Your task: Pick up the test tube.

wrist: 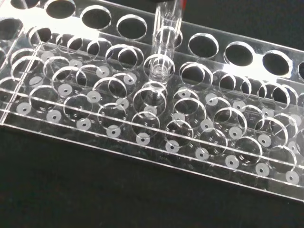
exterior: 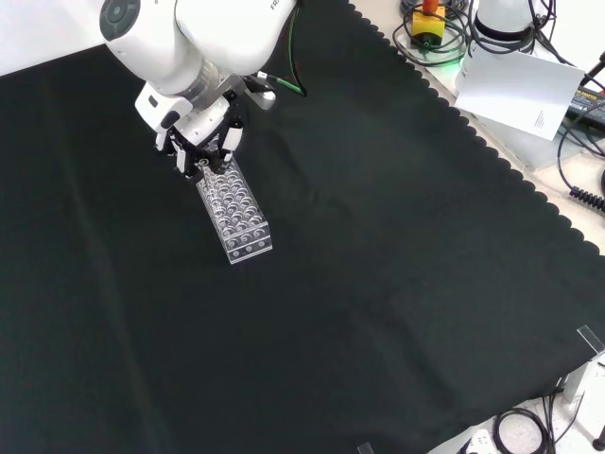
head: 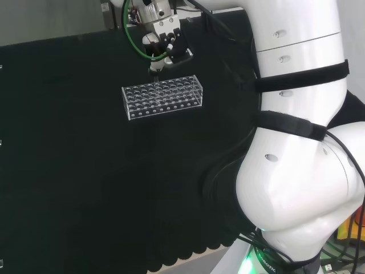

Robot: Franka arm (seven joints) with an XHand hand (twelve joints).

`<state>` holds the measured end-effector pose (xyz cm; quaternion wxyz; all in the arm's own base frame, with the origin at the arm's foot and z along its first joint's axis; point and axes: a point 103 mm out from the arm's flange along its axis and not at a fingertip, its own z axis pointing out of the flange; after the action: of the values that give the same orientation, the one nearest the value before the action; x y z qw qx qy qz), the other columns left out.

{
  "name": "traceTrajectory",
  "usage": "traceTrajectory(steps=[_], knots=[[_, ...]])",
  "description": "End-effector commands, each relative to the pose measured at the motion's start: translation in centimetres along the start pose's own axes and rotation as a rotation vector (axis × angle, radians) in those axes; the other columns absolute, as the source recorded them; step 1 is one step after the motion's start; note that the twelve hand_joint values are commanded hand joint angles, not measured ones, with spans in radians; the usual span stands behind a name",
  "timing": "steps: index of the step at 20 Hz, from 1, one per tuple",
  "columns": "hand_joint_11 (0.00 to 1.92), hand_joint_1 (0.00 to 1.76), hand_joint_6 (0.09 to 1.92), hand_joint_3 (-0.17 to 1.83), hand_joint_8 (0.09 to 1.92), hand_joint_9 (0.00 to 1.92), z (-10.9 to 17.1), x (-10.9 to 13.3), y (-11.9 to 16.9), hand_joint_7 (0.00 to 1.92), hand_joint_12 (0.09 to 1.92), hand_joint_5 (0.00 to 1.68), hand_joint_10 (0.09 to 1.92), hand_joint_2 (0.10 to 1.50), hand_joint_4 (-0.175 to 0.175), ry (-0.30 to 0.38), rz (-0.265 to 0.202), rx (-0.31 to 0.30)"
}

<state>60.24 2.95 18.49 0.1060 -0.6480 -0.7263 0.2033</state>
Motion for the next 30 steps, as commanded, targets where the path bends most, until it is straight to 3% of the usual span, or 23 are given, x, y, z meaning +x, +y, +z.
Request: traceTrajectory(steps=[1, 3, 5, 8, 11, 14, 15, 20, 23, 30], knots=[[0.82, 1.19, 0.56, -0.13, 0.61, 1.40, -0.3, -0.1, 0.1, 1.49, 1.22, 1.19, 0.55, 1.05, -0.175, 0.007, 0.016, -0.115], [0.97, 1.21, 0.41, -0.16, 0.59, 1.48, -0.7, 0.0, 0.0, 1.58, 1.15, 1.32, 0.58, 1.05, -0.175, 0.014, 0.018, -0.159], [1.11, 1.28, 0.30, -0.17, 0.41, 1.53, -1.0, 0.0, -0.1, 1.49, 1.03, 1.38, 0.56, 1.04, -0.175, 0.020, 0.018, -0.182], [1.18, 1.31, 0.09, -0.17, 0.72, 1.57, -1.3, 0.0, -0.3, 1.32, 0.95, 1.37, 0.54, 1.07, -0.175, 0.028, 0.015, -0.186], [1.20, 1.32, 0.09, -0.17, 0.82, 1.59, -1.4, -0.1, -0.5, 1.28, 0.93, 1.37, 0.54, 1.08, -0.175, 0.029, 0.011, -0.179], [1.19, 1.40, 0.09, -0.17, 0.83, 1.35, -1.7, -0.2, -1.0, 1.28, 0.92, 1.37, 0.52, 1.06, -0.175, 0.032, 0.007, -0.180], [1.19, 1.38, 0.09, -0.17, 0.83, 1.42, -1.8, -0.3, -1.2, 1.28, 0.92, 1.37, 0.54, 1.07, -0.175, 0.034, 0.006, -0.180], [1.18, 1.42, 0.09, -0.17, 0.82, 1.29, -2.9, -0.7, -2.5, 1.29, 0.91, 1.37, 0.53, 1.06, -0.175, 0.042, 0.007, -0.185], [1.19, 1.34, 0.09, -0.17, 0.82, 1.51, -4.0, -1.0, -3.4, 1.29, 0.91, 1.37, 0.62, 1.08, -0.175, 0.044, 0.006, -0.187], [1.19, 1.32, 0.09, -0.17, 0.83, 1.56, -7.5, -2.2, -5.6, 1.28, 0.91, 1.37, 0.63, 1.08, -0.175, 0.078, 0.023, -0.212]])
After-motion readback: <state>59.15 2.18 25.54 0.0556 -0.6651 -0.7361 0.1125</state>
